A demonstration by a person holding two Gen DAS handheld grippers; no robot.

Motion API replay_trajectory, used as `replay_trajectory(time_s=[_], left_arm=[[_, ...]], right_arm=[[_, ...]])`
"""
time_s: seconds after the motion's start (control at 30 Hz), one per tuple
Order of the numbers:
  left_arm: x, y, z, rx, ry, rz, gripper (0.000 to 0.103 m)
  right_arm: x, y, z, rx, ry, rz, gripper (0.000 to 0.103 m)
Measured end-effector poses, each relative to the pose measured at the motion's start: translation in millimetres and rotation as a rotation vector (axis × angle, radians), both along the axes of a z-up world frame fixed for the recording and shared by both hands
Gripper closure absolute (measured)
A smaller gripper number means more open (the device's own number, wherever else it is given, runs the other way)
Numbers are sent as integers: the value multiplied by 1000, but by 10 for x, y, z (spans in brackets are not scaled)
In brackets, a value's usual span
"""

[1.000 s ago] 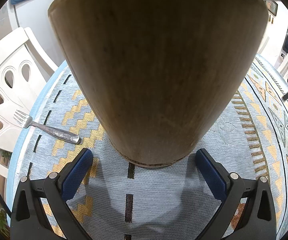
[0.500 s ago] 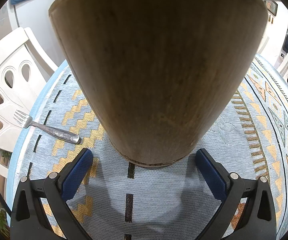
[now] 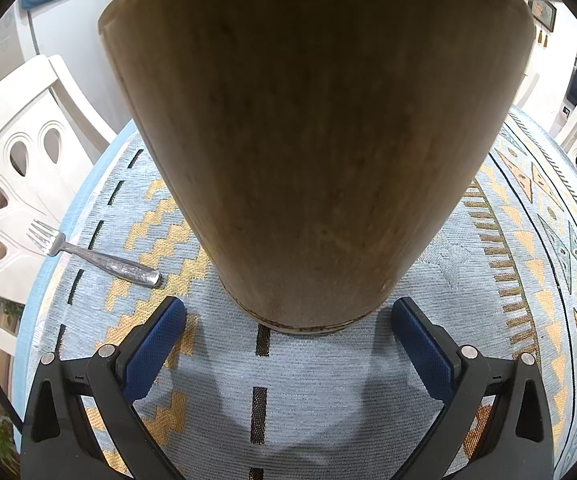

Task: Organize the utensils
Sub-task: 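Lift the chopstick upright with the right tool above the wooden cup, then lower the chopstick into the wooden cup and open the right tool, then set the filled wooden cup down on the cloth with the left tool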

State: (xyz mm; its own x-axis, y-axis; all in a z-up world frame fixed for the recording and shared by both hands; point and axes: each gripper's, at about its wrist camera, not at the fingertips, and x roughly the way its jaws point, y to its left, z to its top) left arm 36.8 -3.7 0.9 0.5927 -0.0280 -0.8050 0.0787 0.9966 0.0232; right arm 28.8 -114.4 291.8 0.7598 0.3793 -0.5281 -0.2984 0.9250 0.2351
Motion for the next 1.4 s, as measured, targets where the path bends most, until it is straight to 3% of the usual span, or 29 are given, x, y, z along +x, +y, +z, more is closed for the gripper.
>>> replay_trajectory(time_s=[0.33,0.67,1.13,1.2,1.27,1.3,1.4], left_arm=[[-1,1,0,0,0,0,0],[1,0,0,0,0,0,0],[-2,3,0,0,0,0,0],[-1,-2,1,0,0,0,0],[3,-10,1,0,0,0,0],[3,-9,0,0,0,0,0],[0,-6,2,0,0,0,0]], right_arm=[[201,173,-228,-16,38,47,98],[280,321,-346,-65,41,61,98],[322,328,-457,-60,86,60,98],[340,326,-473,-52,117,83,91],[363,293,-493,-18,180,122,68],[355,264,-493,-4,191,125,63],[274,159,-433,28,169,114,59]])
